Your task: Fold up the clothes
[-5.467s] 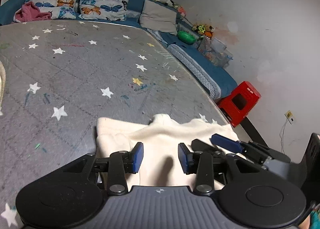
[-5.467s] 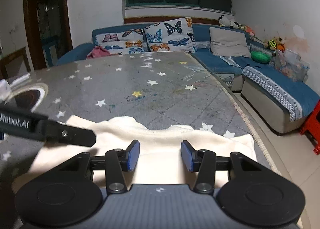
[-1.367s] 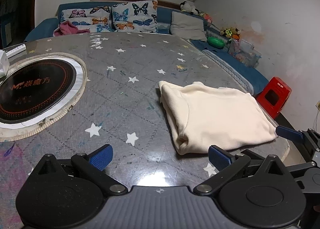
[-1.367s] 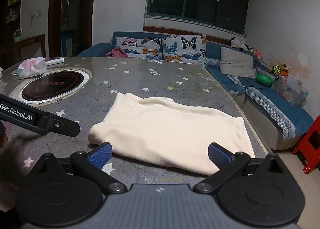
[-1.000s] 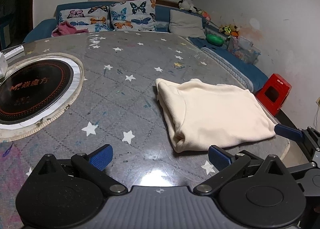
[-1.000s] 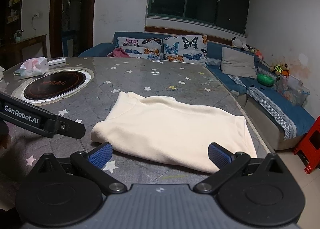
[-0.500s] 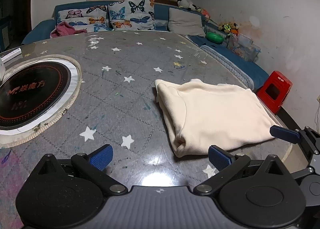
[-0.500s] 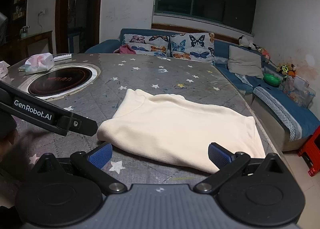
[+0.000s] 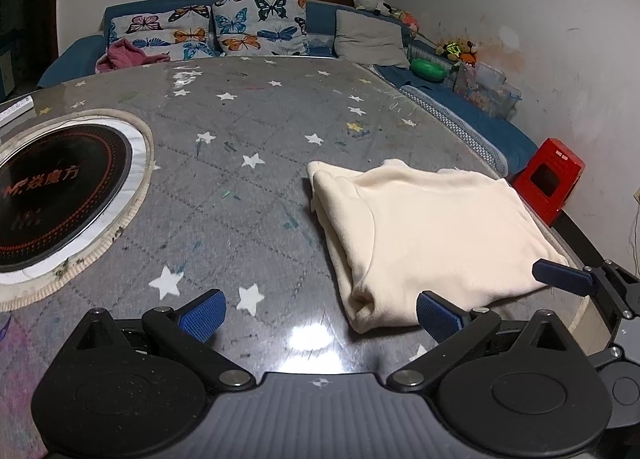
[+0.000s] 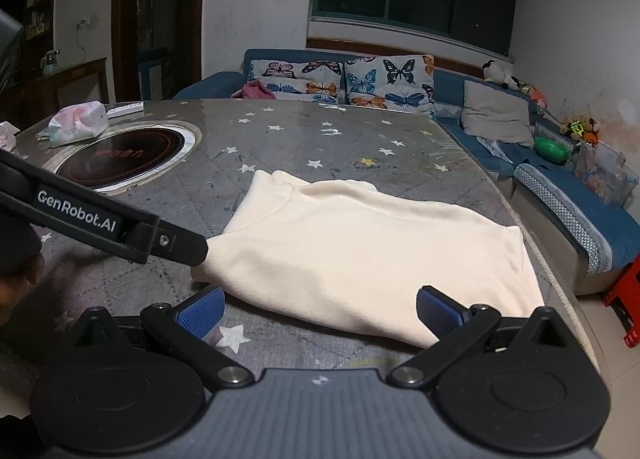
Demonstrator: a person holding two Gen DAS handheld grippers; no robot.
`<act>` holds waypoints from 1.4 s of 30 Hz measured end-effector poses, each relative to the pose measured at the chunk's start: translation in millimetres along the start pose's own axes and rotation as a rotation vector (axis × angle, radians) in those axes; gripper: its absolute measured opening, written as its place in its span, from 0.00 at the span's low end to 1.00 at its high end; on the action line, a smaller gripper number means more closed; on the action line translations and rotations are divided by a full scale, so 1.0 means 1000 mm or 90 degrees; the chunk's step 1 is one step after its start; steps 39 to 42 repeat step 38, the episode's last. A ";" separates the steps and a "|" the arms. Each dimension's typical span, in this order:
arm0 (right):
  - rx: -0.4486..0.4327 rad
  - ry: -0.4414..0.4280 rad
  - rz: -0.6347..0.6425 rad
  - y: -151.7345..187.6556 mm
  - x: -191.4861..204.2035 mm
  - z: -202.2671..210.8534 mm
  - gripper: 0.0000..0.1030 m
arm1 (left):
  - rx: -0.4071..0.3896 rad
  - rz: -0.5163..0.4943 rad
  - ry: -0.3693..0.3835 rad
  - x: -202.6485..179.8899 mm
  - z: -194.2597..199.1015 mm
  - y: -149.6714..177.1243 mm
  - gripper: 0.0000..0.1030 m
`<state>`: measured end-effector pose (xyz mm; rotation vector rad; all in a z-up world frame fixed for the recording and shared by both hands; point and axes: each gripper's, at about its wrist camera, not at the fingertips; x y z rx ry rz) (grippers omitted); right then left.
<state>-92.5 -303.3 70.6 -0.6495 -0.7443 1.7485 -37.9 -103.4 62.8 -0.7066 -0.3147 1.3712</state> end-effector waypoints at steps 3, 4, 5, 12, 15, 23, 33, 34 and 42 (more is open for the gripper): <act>0.000 -0.008 0.002 -0.002 0.000 -0.002 1.00 | 0.002 -0.001 0.000 -0.001 -0.003 -0.004 1.00; 0.000 -0.010 0.003 -0.003 0.001 -0.002 0.99 | 0.002 -0.002 0.001 -0.001 -0.003 -0.005 1.00; 0.000 -0.011 0.005 -0.004 0.001 -0.003 0.98 | 0.001 -0.003 0.001 -0.002 -0.003 -0.006 1.00; 0.012 -0.017 -0.006 -0.006 -0.004 -0.009 0.98 | 0.006 -0.007 0.001 -0.002 -0.009 -0.011 1.00; 0.022 -0.016 -0.020 -0.003 -0.010 -0.011 0.97 | 0.013 -0.009 0.001 -0.001 -0.012 -0.011 1.00; 0.023 0.003 -0.088 0.002 -0.030 -0.007 0.95 | 0.005 -0.043 0.012 -0.011 -0.009 -0.011 1.00; 0.021 0.018 -0.104 0.003 -0.036 -0.007 0.95 | -0.013 -0.068 0.002 -0.018 -0.007 -0.011 1.00; 0.020 0.019 -0.103 0.003 -0.035 -0.007 0.95 | -0.014 -0.069 -0.001 -0.018 -0.007 -0.011 1.00; 0.017 0.020 -0.102 0.003 -0.034 -0.006 0.98 | -0.018 -0.071 -0.010 -0.016 -0.006 -0.011 1.00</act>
Point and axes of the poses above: each gripper's, at about its wrist camera, not at the fingertips, and z roughly against the way its jaws point, x to its left, y to its underside, and after that the axes turned 4 degrees about x, right-handed
